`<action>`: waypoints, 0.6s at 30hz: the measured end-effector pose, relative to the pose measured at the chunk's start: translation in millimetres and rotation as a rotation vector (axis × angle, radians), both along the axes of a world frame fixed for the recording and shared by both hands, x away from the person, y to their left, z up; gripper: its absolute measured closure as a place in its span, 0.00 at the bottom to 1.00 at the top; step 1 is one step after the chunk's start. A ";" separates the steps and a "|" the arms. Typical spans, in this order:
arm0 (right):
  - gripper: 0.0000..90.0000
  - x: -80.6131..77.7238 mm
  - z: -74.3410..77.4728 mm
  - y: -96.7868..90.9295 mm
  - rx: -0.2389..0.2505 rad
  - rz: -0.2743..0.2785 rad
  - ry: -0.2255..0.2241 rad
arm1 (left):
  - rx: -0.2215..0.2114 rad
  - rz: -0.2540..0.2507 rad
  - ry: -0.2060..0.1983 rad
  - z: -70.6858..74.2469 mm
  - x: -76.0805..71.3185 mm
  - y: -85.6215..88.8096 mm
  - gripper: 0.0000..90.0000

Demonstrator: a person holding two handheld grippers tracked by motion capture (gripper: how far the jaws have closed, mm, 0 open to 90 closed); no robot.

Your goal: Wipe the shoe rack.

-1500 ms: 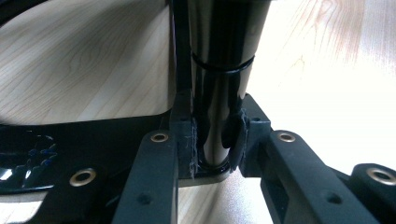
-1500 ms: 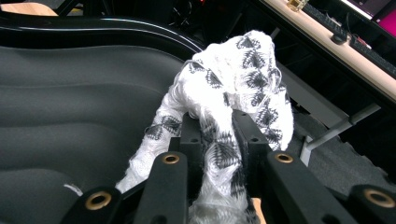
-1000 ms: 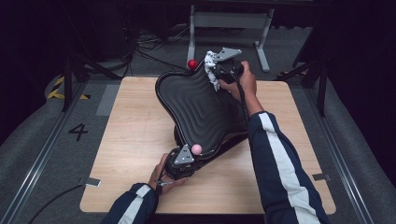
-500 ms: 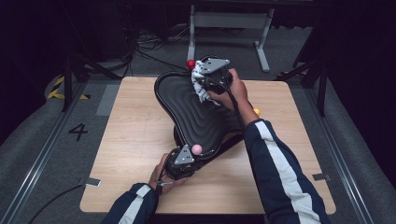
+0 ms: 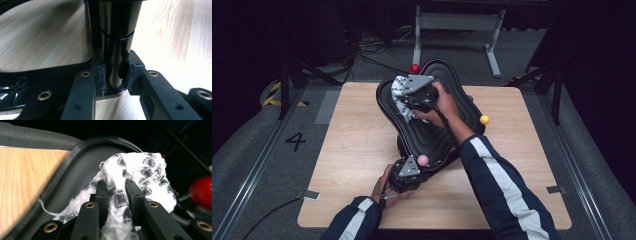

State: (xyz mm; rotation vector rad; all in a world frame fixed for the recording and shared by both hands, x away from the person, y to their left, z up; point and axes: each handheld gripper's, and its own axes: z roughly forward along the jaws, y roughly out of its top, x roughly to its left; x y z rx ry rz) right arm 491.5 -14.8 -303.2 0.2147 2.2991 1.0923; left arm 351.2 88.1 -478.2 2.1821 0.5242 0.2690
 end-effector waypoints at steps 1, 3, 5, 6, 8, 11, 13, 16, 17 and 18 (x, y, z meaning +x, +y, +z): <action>0.84 -2.2 0.5 7.6 0.008 0.004 0.008 | 0.001 0.000 -0.001 0.0 0.0 -0.1 0.81; 0.84 -7.0 1.4 16.3 0.007 0.029 0.007 | 0.001 0.001 0.000 0.0 -0.1 0.0 0.81; 0.84 -10.6 -0.7 23.5 -0.012 0.023 -0.017 | 0.003 -0.002 -0.004 0.1 0.2 0.5 0.81; 0.84 -12.6 -1.2 25.3 -0.029 0.025 -0.042 | 0.001 -0.002 -0.004 0.1 0.3 0.6 0.81; 0.84 -11.6 -1.4 24.1 -0.035 0.023 -0.054 | 0.004 -0.001 0.000 0.2 0.2 0.6 0.81; 0.85 -5.7 -0.3 13.9 -0.037 -0.011 -0.051 | -0.003 0.003 0.000 -0.1 0.4 0.5 0.81; 0.85 0.5 -0.8 2.8 -0.037 -0.043 -0.050 | -0.004 0.003 0.000 -0.1 0.5 0.5 0.81; 0.85 11.0 -1.3 -17.3 -0.024 -0.093 -0.037 | -0.003 0.003 -0.002 -0.2 0.6 0.6 0.81; 0.85 13.5 -1.8 -22.1 -0.019 -0.111 -0.033 | -0.006 0.007 0.001 -0.3 0.4 0.6 0.81; 0.85 17.2 -1.7 -29.0 -0.015 -0.121 -0.023 | -0.005 0.011 0.008 0.0 0.4 0.7 0.81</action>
